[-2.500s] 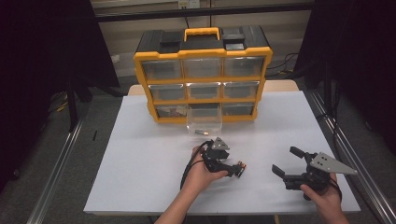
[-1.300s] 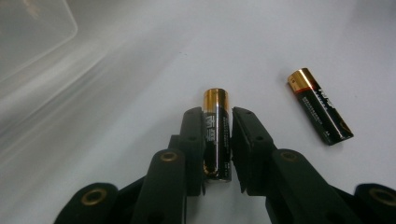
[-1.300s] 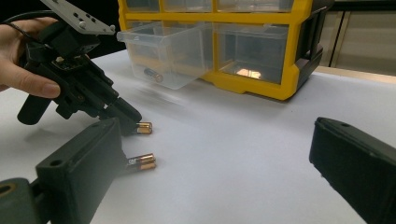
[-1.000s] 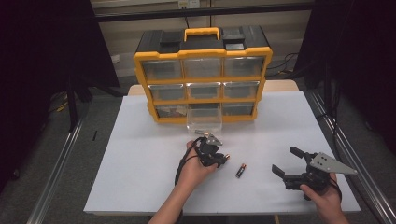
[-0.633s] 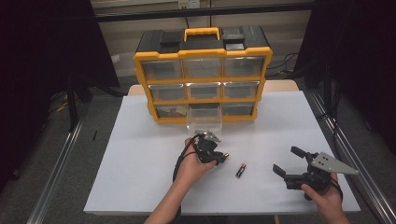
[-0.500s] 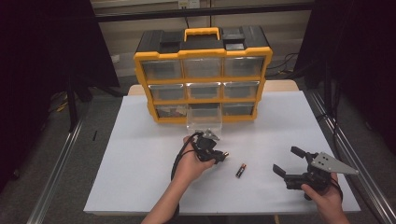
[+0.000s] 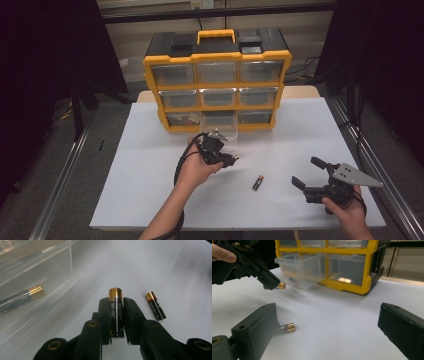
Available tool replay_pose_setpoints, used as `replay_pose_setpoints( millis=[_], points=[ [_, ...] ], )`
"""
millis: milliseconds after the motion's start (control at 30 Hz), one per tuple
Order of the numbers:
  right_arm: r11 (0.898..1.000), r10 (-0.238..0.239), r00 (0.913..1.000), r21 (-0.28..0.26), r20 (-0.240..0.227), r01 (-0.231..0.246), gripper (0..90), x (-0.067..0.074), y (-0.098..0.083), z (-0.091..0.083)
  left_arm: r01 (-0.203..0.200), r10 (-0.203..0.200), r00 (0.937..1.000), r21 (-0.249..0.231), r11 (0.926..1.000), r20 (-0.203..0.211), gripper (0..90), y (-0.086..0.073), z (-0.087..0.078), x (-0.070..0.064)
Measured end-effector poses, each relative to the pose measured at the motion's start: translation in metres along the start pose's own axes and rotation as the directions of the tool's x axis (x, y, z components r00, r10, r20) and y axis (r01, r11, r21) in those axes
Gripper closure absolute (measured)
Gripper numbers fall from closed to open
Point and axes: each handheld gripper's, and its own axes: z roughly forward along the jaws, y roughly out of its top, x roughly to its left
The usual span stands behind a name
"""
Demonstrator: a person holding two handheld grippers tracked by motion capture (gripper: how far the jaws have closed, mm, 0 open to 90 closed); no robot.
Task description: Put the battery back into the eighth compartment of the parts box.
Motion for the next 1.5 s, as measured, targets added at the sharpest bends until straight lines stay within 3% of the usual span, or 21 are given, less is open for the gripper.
replay_pose_setpoints(
  millis=[367,533,600,667,1500],
  points=[
    [1.0,0.01,0.9999,-0.003,0.001,-0.01,2.2,0.001,0.0,0.0,0.017,-0.017,0.9998,-0.028,0.9995,-0.013,77.4,0.018,-0.018,0.005],
    [1.0,0.012,0.9999,-0.003,0.001,-0.012,2.2,0.001,0.0,0.0,0.003,-0.003,0.9998,-0.023,0.9997,-0.019,77.4,0.025,-0.025,0.01],
    [1.0,0.01,1.0,-0.003,0.0,-0.01,2.2,0.001,0.0,0.0,0.02,-0.02,0.9996,-0.043,0.9989,-0.021,77.4,0.027,-0.026,0.01],
    [1.0,0.012,0.9999,-0.003,0.001,-0.012,2.2,0.001,0.0,0.0,0.013,-0.014,0.9995,-0.03,0.9995,-0.03,77.4,0.029,-0.029,0.011],
    [1.0,0.003,1.0,-0.007,-0.002,-0.003,2.1,0.0,0.001,0.0,0.033,-0.038,0.9964,-0.066,0.9973,-0.076,77.4,0.053,-0.049,0.028]
  ],
)
